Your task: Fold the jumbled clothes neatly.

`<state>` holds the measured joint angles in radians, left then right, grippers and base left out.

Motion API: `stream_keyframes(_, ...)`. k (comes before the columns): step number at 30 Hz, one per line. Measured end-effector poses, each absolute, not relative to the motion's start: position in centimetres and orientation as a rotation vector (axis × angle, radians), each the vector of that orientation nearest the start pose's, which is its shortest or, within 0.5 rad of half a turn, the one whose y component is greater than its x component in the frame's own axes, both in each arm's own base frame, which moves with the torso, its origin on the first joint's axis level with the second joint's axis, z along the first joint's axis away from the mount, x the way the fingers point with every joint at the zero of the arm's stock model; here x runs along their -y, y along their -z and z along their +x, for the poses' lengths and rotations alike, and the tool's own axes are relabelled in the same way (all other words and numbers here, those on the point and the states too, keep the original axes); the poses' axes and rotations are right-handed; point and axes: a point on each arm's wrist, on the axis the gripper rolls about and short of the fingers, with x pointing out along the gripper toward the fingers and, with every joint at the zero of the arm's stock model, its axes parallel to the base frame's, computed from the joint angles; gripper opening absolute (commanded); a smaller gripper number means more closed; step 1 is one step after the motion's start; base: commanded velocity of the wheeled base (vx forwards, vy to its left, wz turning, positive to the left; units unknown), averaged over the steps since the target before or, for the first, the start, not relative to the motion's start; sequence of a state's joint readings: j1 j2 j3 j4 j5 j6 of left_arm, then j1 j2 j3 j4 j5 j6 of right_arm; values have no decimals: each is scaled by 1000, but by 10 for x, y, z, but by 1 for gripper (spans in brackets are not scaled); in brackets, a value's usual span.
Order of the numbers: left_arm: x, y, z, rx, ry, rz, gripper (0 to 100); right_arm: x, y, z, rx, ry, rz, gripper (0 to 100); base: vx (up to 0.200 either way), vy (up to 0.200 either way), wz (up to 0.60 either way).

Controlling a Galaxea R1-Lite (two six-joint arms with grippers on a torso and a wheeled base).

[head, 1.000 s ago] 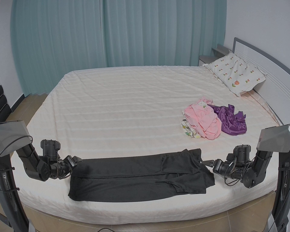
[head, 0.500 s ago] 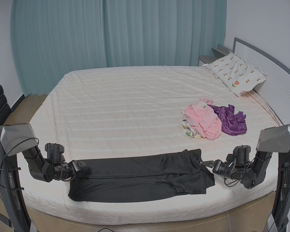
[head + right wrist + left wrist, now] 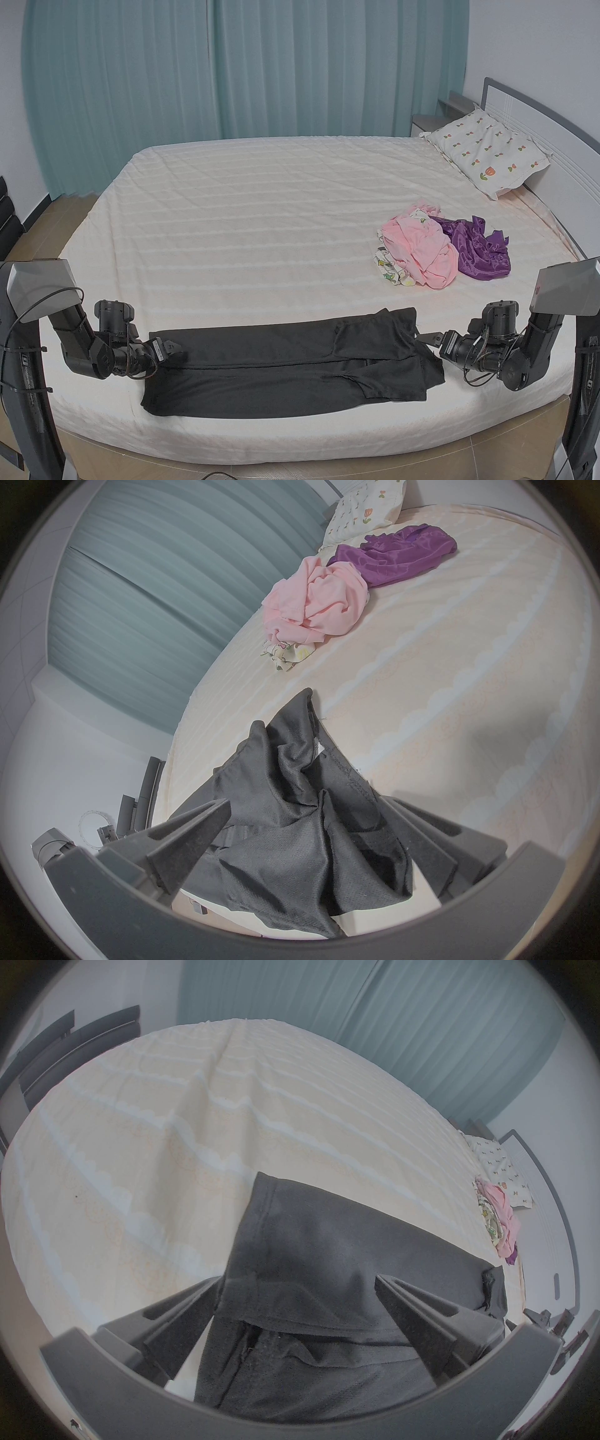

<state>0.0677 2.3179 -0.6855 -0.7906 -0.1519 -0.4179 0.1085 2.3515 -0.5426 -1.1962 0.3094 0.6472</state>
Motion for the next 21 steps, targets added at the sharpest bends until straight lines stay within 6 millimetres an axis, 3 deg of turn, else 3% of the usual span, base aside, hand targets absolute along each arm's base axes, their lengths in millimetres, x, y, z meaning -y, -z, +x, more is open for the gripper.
stream_keyframes(7,-18,38,336,-854,-69,-452,100,-42,33,324,-724,-193,679,100,0,0,0)
stream_keyframes(8,-18,38,335,-858,-65,-443,0,-42,33,324,-724,-193,679,100,0,0,0)
stream_keyframes(21,-19,40,332,-870,-61,-402,0,-42,33,324,-724,-193,679,100,0,0,0)
